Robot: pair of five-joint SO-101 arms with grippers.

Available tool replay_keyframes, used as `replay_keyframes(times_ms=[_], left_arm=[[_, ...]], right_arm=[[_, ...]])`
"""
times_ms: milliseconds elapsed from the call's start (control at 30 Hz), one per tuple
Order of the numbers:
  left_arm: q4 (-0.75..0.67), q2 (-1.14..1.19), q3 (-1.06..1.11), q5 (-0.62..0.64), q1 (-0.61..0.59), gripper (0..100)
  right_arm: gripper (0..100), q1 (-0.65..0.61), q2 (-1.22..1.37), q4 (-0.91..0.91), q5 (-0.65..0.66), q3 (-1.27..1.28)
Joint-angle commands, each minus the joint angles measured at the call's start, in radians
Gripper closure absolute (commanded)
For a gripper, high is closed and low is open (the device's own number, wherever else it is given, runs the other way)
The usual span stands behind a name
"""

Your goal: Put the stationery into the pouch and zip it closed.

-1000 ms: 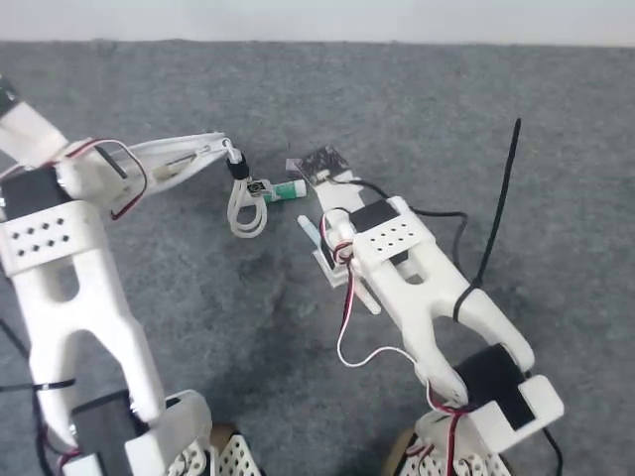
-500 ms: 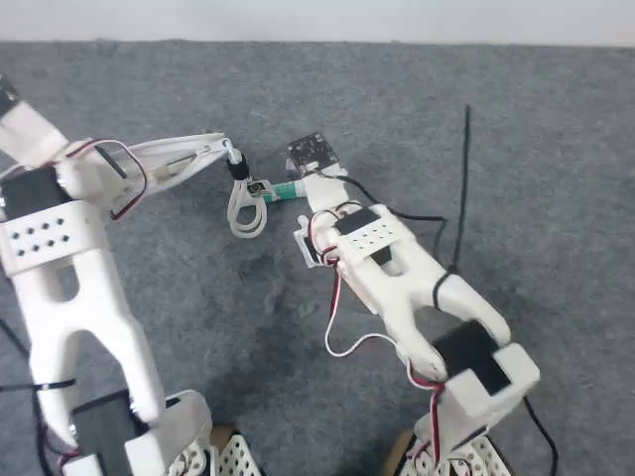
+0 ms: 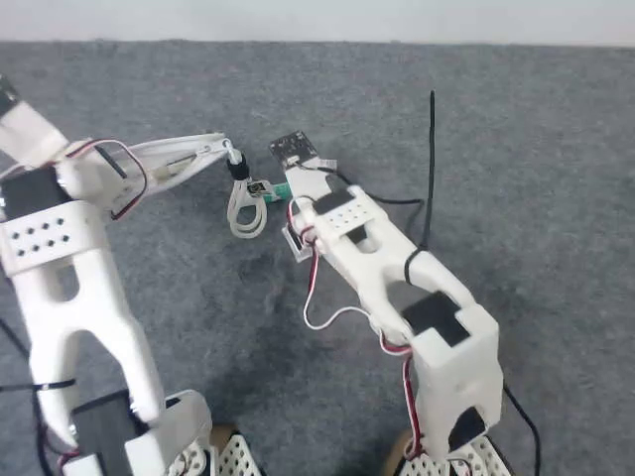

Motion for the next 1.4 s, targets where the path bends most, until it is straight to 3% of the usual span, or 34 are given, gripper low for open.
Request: replay_keyframes(times_ms=[0,267,767,1167,1367], left_arm=[[-0.029,-0.017,-0.036,-0.006,-0.008,99],[-0.029,-0.017,-0.035,-0.006,-0.008,99],[-0.023,-0.017,-0.033,-0.006,0.014,99],[0.021,-0.017,-0.033,-0.041,0.146,99],[0.072,-0.025,-0.039,-0.044,0.210,99]], right_arm=[[99.3,-0.007,0.019,0.110,-0.006,-0.091],[99.2,0.022,-0.012,0.205,-0.011,-0.097],[99.1,0.015,-0.314,0.559,-0.008,-0.095],[99.1,-0.050,-0.639,0.570,-0.014,0.061],[99.1,-0.053,-0.877,0.438,-0.015,0.236]])
